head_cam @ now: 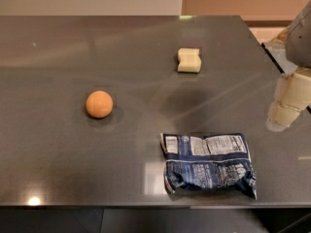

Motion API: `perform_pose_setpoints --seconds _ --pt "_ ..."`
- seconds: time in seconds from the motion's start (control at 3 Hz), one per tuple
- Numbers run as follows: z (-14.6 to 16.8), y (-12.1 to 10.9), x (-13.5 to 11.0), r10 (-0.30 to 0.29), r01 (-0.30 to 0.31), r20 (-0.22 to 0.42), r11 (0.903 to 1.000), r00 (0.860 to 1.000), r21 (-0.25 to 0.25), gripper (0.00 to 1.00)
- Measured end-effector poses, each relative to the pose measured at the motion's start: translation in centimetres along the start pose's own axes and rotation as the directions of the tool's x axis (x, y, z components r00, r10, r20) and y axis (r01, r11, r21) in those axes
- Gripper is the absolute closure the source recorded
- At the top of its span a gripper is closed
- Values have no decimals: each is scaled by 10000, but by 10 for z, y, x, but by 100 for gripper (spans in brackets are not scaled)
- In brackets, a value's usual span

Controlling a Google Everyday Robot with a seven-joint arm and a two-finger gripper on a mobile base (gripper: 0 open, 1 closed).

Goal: Move blue chip bag near sponge

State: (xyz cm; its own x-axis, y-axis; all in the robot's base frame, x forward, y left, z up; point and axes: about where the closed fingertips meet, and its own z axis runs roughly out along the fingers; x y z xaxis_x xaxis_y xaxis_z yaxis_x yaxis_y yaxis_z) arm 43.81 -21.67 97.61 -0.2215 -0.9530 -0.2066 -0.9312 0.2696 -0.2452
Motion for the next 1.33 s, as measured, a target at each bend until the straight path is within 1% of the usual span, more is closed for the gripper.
perform_pose_setpoints --seconds 0.33,0.67,1.0,1.33 --pt "0 0 0 0 0 1 10000 10000 2 0" --pt "2 2 -1 -164 164 25 9999 9999 -43 0" --pt "16 12 -3 -555 556 48 9979 9984 -333 0" --pt "37 32 -5 -959 976 287 9932 9950 -634 0"
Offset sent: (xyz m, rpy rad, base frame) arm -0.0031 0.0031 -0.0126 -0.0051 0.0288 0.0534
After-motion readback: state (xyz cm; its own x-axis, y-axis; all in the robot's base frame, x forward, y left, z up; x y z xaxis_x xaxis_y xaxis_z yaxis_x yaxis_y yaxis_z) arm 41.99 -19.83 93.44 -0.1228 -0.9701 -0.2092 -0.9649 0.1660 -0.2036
